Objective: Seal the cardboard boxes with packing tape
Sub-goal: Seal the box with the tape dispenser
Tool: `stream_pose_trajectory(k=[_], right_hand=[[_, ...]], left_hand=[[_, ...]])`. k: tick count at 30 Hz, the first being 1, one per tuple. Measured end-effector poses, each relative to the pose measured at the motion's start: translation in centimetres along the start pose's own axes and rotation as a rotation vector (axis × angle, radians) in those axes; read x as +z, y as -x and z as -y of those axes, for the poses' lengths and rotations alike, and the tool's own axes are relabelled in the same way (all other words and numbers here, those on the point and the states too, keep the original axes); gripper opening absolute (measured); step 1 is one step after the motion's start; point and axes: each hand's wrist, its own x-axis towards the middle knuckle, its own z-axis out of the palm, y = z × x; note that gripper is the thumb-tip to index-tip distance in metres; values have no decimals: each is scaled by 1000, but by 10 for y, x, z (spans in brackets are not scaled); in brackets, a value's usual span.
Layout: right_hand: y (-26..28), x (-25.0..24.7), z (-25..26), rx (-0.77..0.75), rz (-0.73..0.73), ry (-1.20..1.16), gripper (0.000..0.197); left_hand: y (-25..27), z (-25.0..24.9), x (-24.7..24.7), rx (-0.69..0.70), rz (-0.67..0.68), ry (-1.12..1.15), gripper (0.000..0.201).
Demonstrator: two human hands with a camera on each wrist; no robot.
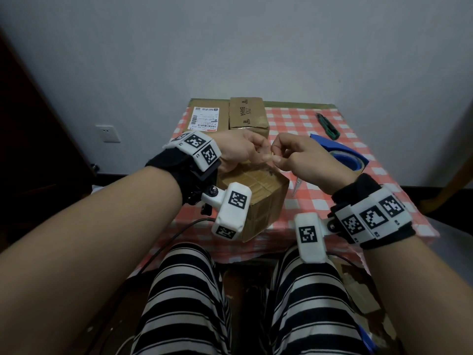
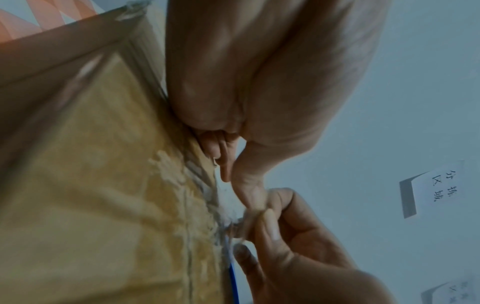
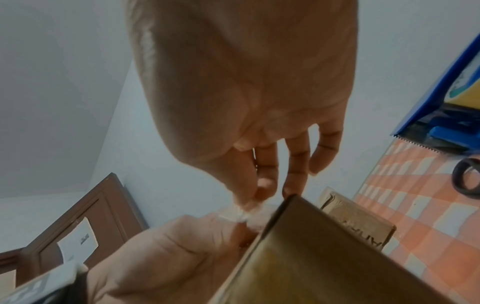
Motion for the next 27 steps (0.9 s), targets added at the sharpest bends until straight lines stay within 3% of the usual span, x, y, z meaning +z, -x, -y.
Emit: stream_pose_trajectory(k=[2,7,9,15,27], right_hand=[[0,-1,-2,-5,21,-31,16],[-3,-4,-16,-56,-143,-182,11],[-2,-4,-18,-74,-120,-257,3],[-2,-4,-21,-89,-79,-321,15],[-4,-7,-21,-115,87,-291,10]], left_hand=[[0,0,-1,9,-7,11,26],[1,-1,-1,15,-19,10,22],[1,-1,-1,8,-22,35,19],[-1,-1,0,-16,-38,22,8],[1,-2,-2,-19,25,-10,15]])
